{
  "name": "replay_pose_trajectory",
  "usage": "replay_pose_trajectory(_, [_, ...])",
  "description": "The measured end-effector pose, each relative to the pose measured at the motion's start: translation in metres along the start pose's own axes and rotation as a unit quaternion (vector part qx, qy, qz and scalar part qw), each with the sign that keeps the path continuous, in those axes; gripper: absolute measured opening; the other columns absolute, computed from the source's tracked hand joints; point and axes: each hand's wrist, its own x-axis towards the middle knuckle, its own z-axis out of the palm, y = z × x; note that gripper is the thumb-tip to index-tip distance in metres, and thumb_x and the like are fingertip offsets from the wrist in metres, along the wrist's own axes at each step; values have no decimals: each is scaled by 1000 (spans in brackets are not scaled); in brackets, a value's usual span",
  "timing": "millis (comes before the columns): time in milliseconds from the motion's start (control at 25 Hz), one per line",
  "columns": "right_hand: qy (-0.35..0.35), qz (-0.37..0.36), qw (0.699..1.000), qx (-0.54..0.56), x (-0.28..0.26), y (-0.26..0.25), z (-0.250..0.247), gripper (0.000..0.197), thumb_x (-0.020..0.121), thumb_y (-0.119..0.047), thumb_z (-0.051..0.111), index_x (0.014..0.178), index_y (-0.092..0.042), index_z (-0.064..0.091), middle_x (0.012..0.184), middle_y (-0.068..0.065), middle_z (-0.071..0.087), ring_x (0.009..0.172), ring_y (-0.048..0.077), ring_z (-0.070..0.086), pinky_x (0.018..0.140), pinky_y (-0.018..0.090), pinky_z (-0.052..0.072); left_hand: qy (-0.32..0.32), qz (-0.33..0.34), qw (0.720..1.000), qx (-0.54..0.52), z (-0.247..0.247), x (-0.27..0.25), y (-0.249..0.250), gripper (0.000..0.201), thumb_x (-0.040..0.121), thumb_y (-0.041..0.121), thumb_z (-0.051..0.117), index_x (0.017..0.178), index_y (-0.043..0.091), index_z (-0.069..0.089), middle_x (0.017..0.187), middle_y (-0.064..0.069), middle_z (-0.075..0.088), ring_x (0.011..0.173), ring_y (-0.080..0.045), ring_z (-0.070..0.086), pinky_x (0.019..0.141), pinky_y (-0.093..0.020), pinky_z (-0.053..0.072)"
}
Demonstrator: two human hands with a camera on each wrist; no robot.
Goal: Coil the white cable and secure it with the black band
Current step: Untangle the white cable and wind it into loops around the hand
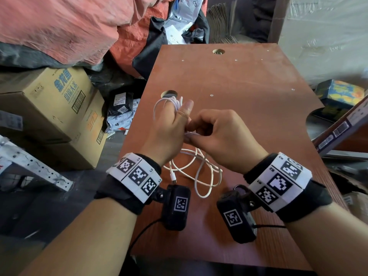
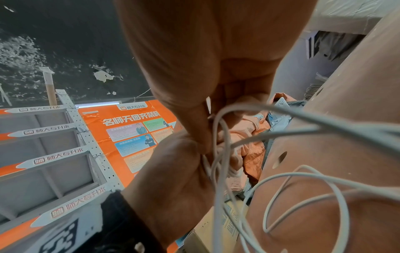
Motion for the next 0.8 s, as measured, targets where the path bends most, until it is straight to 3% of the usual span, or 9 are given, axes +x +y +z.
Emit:
replay_pose_trajectory(120, [-6, -3, 1000, 13, 0, -1, -2, 10, 80, -20, 78, 86, -22, 70, 61, -3, 58, 54, 12, 51, 57, 38, 48, 7, 11, 1000, -19, 1, 4, -6, 39, 102, 30, 50, 68, 15, 37, 71, 2, 33, 59, 0, 38, 62, -17, 43])
replay_pose_trajectory(160, [-11, -2, 1000, 16, 0, -1, -2, 11, 81, -19, 77, 88, -21, 69, 64, -2, 59, 56, 15, 53, 58, 39, 49, 10, 6, 999, -41, 0, 6, -9, 39, 101, 37, 50, 67, 20, 40, 72, 0, 38, 65, -7, 45, 69, -35, 52])
replay_pose_trajectory(200, [-14, 0, 1000, 16, 0, -1, -2, 12, 81, -17, 76, 90, -20, 69, 67, 0, 61, 59, 17, 56, 59, 40, 51, 13, -5, 999, -51, -1, 8, -14, 38, 98, 47, 50, 66, 28, 43, 73, -4, 44, 69, -18, 50, 73, -53, 52])
replay_pose_trajectory(280, [-20, 2, 1000, 12, 1, -1, -2, 12, 81, -15, 75, 92, -18, 69, 71, 1, 64, 62, 18, 59, 62, 41, 52, 19, -31, 999, -29, -7, 11, -21, 39, 92, 64, 47, 67, 33, 50, 77, -10, 54, 71, -31, 56, 71, -63, 49])
replay_pose_trajectory(360, [-35, 13, 999, 4, 1, 0, -3, 9, 81, -15, 74, 90, -17, 70, 71, -2, 66, 64, 16, 61, 65, 40, 54, 25, -48, 998, -39, -13, 14, -22, 41, 91, 67, 46, 73, 31, 52, 77, -8, 55, 66, -27, 55, 66, -57, 50])
replay_pose_trajectory(480, [-68, 39, 997, -10, 1, 0, -4, 3, 83, -20, 73, 84, -16, 72, 70, -2, 68, 66, 15, 64, 67, 39, 55, 44, -67, 989, -127, -17, 19, -19, 34, 102, 43, 45, 89, 12, 48, 67, 1, 47, 54, -9, 44, 51, -31, 43])
replay_pose_trajectory(560, [-74, 48, 996, -14, 1, 0, -5, 7, 84, -22, 72, 79, -17, 73, 67, -2, 68, 63, 13, 62, 63, 35, 53, 53, -72, 983, -163, -18, 18, -15, 28, 105, 33, 42, 93, 7, 45, 64, 2, 43, 50, -7, 38, 46, -21, 37])
replay_pose_trajectory(680, [-77, 63, 995, -16, 0, -1, -4, 18, 86, -25, 70, 69, -18, 70, 55, -6, 58, 52, 6, 48, 54, 24, 41, 62, -88, 976, -188, -19, 18, -13, 26, 106, 31, 41, 93, 8, 43, 64, 0, 42, 47, -7, 37, 42, -17, 33])
replay_pose_trajectory(800, [-72, 84, 994, -9, 1, 0, -5, 27, 90, -27, 67, 66, -15, 69, 49, -9, 55, 47, 3, 45, 50, 18, 36, 48, -89, 976, -194, -19, 19, -17, 29, 106, 30, 42, 87, 8, 44, 62, 2, 43, 48, -7, 38, 45, -21, 34])
